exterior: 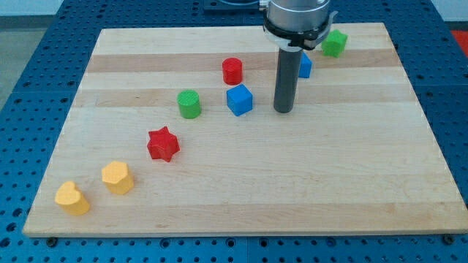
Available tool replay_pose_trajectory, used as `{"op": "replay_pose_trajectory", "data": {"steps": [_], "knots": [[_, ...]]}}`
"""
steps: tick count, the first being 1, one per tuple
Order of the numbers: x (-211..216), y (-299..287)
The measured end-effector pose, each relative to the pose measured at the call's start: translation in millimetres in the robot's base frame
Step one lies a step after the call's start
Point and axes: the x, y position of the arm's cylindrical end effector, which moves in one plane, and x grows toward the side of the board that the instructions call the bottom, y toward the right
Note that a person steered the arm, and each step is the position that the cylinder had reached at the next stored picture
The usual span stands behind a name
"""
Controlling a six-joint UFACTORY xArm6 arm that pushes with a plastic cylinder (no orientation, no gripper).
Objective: Place the blue cube in between green circle and red circle
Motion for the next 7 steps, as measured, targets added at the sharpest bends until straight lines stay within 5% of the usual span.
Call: {"op": "replay_pose_trajectory", "data": {"steps": [3, 4, 7], "knots": [[2.4, -56.9], [-29.4, -90.9], [-58.8, -17.7]]}}
